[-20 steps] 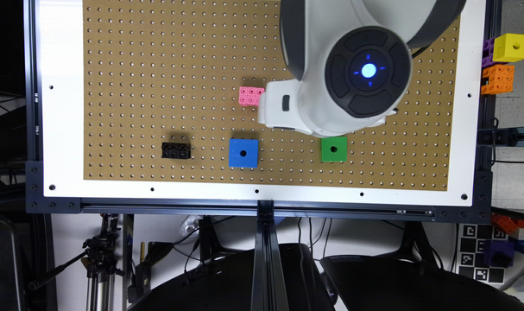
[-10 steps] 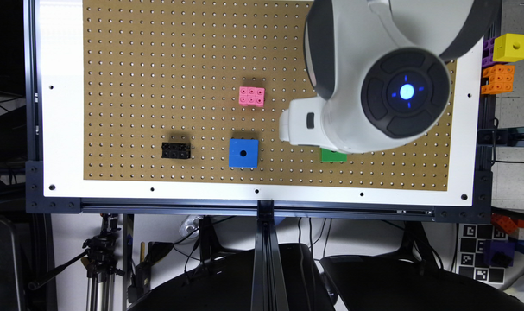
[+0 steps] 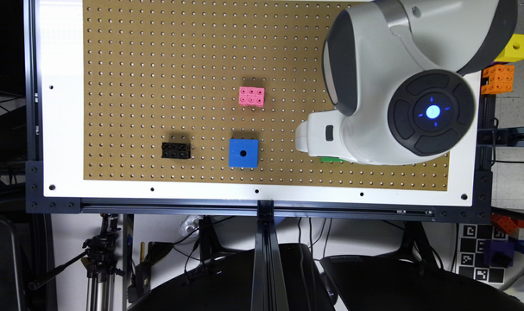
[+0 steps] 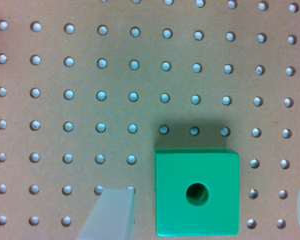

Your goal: Pick up green block.

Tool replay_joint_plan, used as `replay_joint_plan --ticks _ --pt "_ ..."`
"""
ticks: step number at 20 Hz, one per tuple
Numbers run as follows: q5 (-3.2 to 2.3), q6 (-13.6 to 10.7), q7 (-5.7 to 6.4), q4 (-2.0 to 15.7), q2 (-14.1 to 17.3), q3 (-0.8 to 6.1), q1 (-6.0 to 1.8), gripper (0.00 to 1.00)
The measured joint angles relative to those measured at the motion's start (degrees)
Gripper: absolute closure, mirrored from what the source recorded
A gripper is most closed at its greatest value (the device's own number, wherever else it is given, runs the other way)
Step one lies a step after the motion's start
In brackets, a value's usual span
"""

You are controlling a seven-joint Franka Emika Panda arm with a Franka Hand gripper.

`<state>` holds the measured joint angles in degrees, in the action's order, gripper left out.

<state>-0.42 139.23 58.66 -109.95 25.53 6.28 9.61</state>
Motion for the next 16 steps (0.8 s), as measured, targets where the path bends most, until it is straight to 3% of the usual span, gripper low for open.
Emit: replay_joint_plan --ticks 9,12,16 --pt "-0.04 2.33 0.00 0.50 4.34 0.00 0.04 0.00" --pt "-0.07 4.68 0.00 0.69 6.90 -0.01 0.05 0.00" --pt "-0.07 5.36 0.06 2.60 8.57 0.00 0.35 0.00"
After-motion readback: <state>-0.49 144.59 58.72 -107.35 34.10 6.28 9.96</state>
